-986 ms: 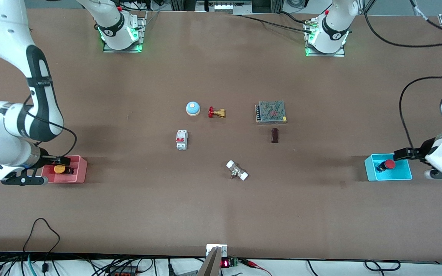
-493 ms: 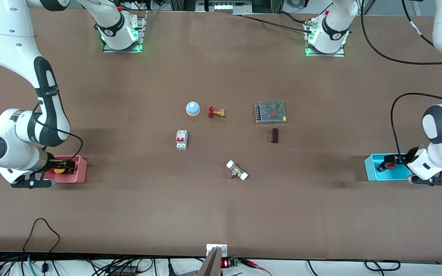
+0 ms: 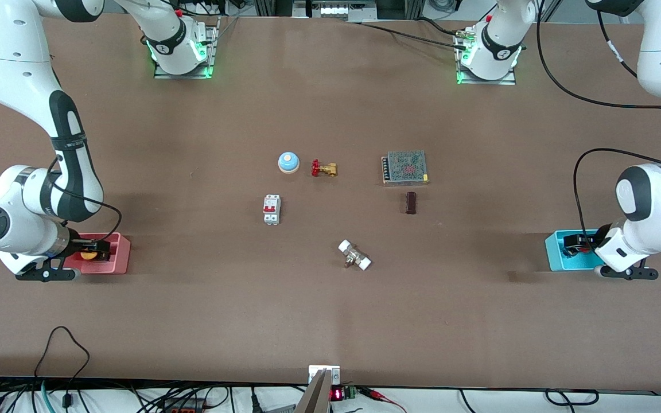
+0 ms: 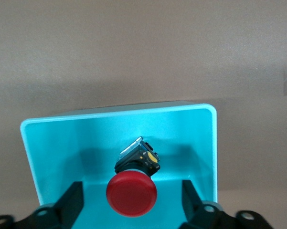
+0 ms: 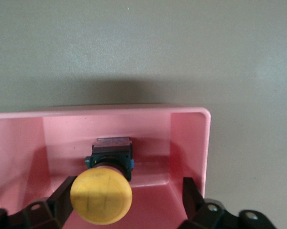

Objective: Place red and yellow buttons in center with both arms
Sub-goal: 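Close the right gripper on the yellow button while the left gripper grasps the red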

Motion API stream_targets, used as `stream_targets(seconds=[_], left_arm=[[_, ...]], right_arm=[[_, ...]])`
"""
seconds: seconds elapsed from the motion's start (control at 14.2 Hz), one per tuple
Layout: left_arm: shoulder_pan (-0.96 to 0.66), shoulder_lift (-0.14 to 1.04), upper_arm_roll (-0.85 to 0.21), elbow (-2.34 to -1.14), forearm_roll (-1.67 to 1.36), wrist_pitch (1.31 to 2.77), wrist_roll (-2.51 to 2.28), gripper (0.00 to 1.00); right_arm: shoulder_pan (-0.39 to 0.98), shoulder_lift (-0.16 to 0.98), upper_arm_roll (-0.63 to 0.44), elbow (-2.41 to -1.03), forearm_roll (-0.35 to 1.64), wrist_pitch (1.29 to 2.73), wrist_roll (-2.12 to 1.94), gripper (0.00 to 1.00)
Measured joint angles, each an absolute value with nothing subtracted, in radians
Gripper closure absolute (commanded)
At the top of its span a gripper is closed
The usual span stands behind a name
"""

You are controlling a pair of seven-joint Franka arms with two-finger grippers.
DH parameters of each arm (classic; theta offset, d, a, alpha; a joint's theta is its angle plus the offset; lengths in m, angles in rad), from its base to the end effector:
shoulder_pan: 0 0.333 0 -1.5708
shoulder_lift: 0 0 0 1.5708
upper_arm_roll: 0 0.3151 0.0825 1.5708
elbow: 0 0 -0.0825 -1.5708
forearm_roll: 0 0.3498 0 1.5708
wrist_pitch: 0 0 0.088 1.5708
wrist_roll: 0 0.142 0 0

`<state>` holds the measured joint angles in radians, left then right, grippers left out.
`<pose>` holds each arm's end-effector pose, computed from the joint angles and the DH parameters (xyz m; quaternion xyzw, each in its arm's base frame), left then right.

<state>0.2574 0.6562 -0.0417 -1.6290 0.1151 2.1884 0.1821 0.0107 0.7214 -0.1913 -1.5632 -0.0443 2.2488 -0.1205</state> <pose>0.6328 0.1490 0.2161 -0.9982 0.0151 0.0532 0.0223 0.6641 -0.1074 0.2109 0.9967 0.0067 -0.0242 0.0775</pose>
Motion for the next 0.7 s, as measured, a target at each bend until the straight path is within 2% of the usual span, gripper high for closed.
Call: stream_targets(seconds=[0.21, 0.42, 0.49, 0.56, 0.7], left_arm=[[0.257, 0.656, -0.042, -1.633, 0.115, 2.188, 0.179, 0.47], [0.257, 0.656, -0.042, -1.634, 0.115, 2.188, 0.175, 0.59], [0.257, 0.656, -0.042, -1.633, 0.115, 2.188, 0.173, 0.65], [0.257, 0.655, -0.042, -1.633, 0.115, 2.188, 0.172, 0.68], [0.256, 0.650, -0.042, -1.629, 0.115, 2.189, 0.169, 0.71]], right_arm=[[0.011, 0.727, -0.189, -1.554, -0.042, 2.249, -0.120, 0.18], [0.011, 0.731, -0.187, -1.554, -0.032, 2.249, -0.120, 0.24], [0.011, 0.733, -0.187, -1.552, -0.023, 2.249, -0.120, 0.30], [0.011, 0.736, -0.187, -1.548, -0.004, 2.249, -0.120, 0.42], [0.011, 0.744, -0.187, -1.541, 0.019, 2.249, -0.121, 0.76]])
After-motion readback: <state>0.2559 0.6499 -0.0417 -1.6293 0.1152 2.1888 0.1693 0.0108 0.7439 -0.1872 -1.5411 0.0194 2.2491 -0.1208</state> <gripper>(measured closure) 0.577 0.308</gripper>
